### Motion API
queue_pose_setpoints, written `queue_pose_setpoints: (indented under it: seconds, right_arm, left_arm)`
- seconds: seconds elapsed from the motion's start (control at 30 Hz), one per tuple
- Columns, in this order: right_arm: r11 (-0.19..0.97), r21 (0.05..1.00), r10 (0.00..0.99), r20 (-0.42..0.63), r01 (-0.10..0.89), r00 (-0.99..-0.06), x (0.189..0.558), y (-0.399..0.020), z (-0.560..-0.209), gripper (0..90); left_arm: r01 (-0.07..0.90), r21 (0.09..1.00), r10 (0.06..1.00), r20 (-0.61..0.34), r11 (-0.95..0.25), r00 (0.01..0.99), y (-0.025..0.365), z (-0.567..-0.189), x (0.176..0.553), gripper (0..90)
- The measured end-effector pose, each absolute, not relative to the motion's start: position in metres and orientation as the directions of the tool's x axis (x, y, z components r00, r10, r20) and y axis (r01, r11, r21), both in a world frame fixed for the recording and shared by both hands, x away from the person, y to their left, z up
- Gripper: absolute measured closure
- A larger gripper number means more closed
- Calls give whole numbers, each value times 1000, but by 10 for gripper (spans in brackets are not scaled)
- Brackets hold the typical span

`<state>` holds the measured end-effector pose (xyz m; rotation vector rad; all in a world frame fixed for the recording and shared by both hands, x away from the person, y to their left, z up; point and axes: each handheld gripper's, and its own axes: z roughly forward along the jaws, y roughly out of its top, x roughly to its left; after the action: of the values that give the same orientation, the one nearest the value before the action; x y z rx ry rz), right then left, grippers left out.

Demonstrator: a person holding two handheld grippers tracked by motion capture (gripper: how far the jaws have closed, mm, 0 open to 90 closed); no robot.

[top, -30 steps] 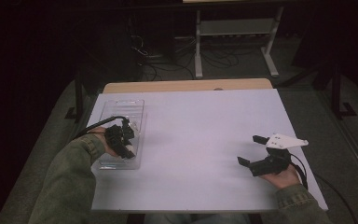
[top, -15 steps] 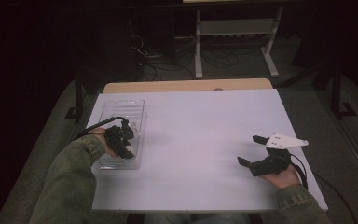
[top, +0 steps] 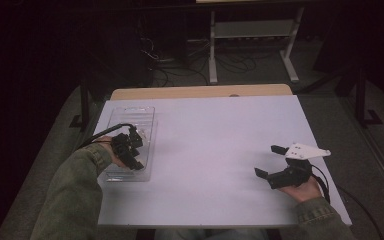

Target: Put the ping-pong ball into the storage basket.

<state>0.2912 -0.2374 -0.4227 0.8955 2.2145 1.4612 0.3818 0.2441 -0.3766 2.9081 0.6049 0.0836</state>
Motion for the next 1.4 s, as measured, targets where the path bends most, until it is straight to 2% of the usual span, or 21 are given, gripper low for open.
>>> queue_pose_setpoints:
  seconds: [0.27, 0.4, 0.63, 0.83, 1.03, 1.4]
  right_arm:
    - [274, 907, 665, 61, 319, -744, 291, -237, -423, 0]
    - [273, 908, 666, 61, 319, -743, 291, -238, -423, 0]
    - [273, 908, 667, 60, 318, -743, 291, -238, -423, 0]
    - [273, 908, 668, 59, 318, -742, 291, -237, -423, 0]
    - [272, 908, 668, 59, 317, -742, 290, -237, -422, 0]
    - [268, 910, 672, 59, 317, -738, 289, -239, -422, 0]
  left_arm:
    - [417, 198, 431, 33, -887, 902, 244, -366, 385, 331]
    - [415, 206, 430, 31, -886, 902, 244, -359, 384, 264]
    - [411, 206, 425, 26, -888, 905, 246, -352, 383, 200]
    - [409, 215, 426, 36, -887, 904, 244, -344, 382, 71]
    - [406, 237, 425, 33, -883, 905, 240, -335, 378, 2]
    - [415, 252, 439, 48, -874, 897, 242, -320, 373, 0]
